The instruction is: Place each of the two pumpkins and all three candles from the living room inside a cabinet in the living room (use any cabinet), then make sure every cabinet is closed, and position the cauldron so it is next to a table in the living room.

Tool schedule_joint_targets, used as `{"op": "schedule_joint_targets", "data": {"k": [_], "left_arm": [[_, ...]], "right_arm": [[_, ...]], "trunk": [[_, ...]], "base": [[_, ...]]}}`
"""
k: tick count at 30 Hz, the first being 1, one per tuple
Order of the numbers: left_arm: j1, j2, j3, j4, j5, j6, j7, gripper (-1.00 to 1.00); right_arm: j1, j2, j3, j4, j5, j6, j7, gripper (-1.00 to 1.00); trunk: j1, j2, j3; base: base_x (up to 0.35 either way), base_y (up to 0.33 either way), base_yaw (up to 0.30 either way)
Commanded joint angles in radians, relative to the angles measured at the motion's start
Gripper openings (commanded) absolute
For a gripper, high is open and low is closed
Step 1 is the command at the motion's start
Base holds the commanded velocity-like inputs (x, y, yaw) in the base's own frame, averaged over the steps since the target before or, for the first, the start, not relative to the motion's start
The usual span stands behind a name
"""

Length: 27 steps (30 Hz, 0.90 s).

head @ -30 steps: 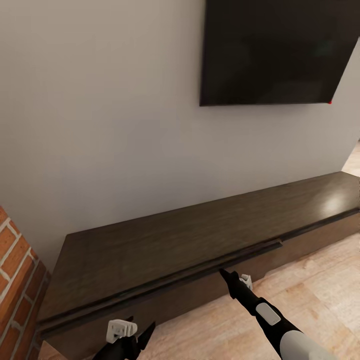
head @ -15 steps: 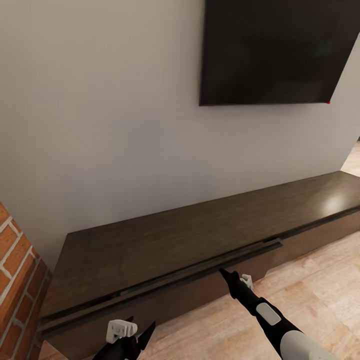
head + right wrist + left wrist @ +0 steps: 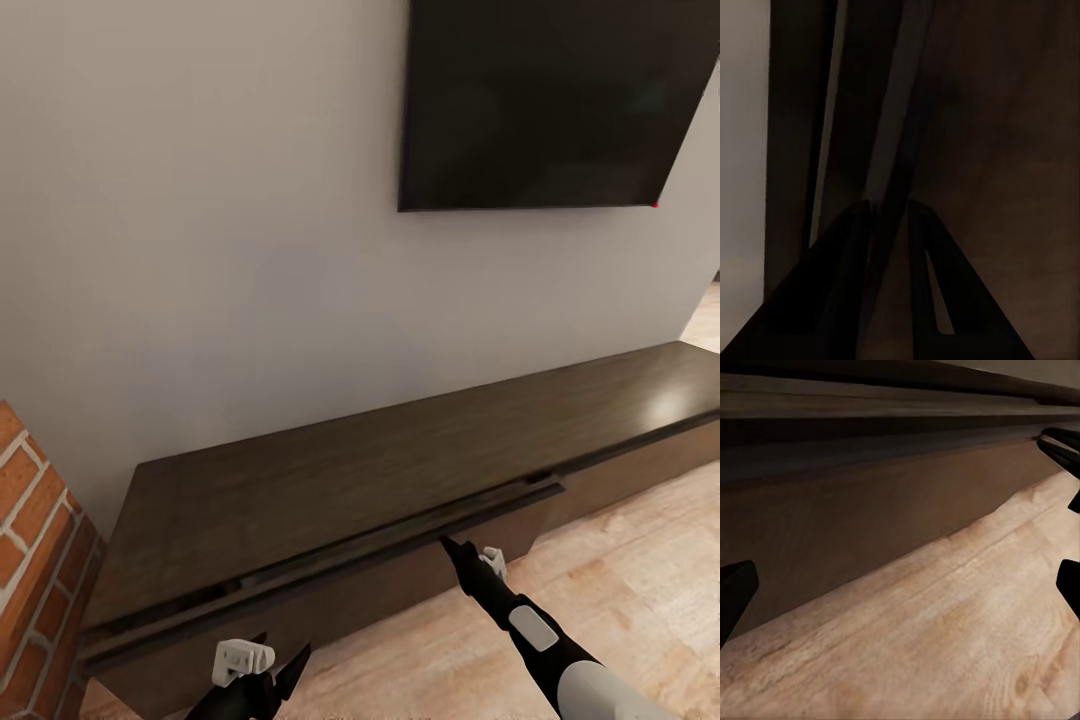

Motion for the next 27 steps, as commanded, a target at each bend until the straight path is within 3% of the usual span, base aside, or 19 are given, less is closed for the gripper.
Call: {"op": "schedule_joint_targets", "data": {"k": [1,27], "left_arm": [[0.0,0.0,0.0,-0.001,0.011,0.009,-0.001,1.0],[0.0,0.0,0.0,0.0,0.009,0.007,0.0,1.0]], "right_arm": [[-0.001,0.0,0.008,-0.001,-0.018,0.016,0.01,-1.0],[-0.001,0.0,0.01,-0.001,-0.017,0.015,0.009,-1.0]], "trunk": [[0.0,0.0,-0.001],[0.0,0.0,-0.001]], "base": [[-0.076,0.0,0.0],[-0.046,0.0,0.0]]}}
